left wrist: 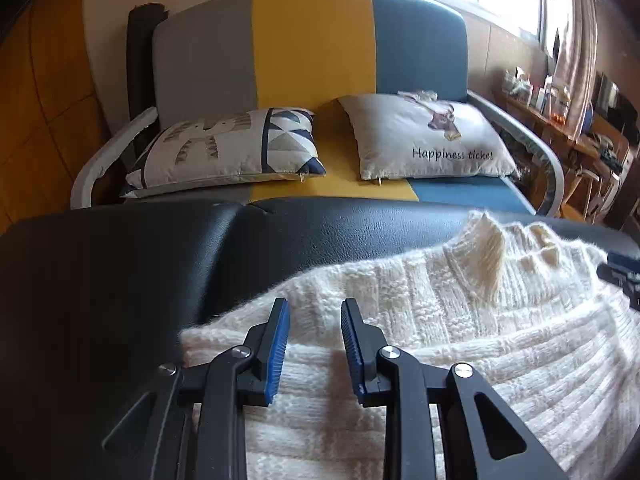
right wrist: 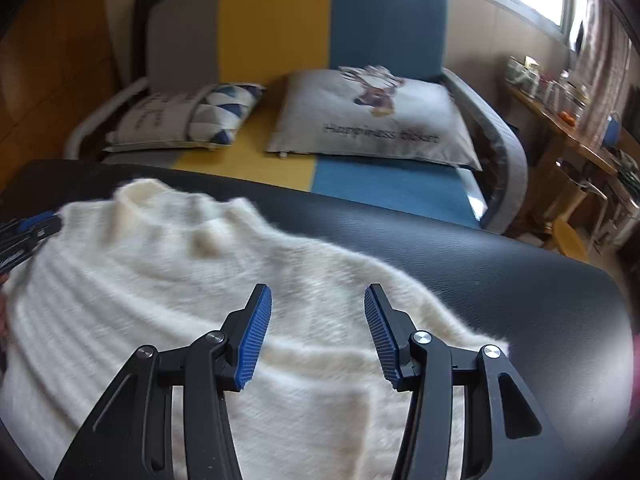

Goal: Fold clothes

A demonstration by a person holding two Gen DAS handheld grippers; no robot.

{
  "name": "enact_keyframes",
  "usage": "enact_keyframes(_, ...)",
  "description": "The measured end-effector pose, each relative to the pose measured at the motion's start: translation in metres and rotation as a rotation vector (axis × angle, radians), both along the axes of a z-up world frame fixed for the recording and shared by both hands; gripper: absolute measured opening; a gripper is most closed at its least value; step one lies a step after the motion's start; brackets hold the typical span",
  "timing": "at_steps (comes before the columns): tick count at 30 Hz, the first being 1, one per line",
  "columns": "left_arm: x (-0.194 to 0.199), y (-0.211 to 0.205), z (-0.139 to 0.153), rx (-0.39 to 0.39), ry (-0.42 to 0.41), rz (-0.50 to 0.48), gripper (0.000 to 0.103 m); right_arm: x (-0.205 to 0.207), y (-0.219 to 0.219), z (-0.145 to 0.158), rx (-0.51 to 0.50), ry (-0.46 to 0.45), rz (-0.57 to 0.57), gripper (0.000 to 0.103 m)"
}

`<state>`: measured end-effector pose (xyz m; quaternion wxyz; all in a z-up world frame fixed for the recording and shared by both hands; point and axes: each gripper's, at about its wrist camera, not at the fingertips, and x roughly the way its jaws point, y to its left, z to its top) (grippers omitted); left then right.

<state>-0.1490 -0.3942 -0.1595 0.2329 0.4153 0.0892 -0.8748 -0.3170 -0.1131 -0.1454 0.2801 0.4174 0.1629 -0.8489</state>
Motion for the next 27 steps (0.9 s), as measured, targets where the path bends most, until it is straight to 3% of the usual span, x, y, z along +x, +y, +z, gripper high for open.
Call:
enact_keyframes(2,-0.002,0.002,-0.002,-0.018,-0.007,0.001,0.027,-0.012,0.003,-0.015,0.072,-0.016,-0.043,0.054)
enact_keyframes(4,-0.003,0.003,-0.001,-0.021,-0.010,-0.003,0.027,-0.017,0.012,-0.018,0.043,-0.019,-0.051,0.057)
enact_keyframes(13,0.017,0.022,0.021,-0.028,0.052,-0.039,0.027,0.011,0.037,0.021,0.013,0.043,-0.015,0.058)
enact_keyframes(16,0.023,0.030,0.014,-0.028,0.019,-0.049,0.027,0.029,0.047,0.026,0.005,0.039,0.007,0.059)
enact_keyframes(19,0.022,0.034,0.001,-0.048,-0.013,-0.054,0.028,0.034,0.058,0.007,0.041,-0.006,-0.017,0.058)
enact_keyframes(21,0.021,0.035,0.004,-0.048,-0.018,-0.052,0.028,0.031,0.071,-0.008,0.016,-0.057,-0.057,0.059)
enact_keyframes(23,0.028,0.034,0.014,-0.008,0.006,-0.036,0.028,0.028,0.084,-0.003,-0.045,-0.088,-0.095,0.060)
enact_keyframes(27,0.054,0.045,0.032,0.013,0.073,-0.045,0.028,0.038,0.099,0.021,-0.106,-0.056,-0.121,0.060)
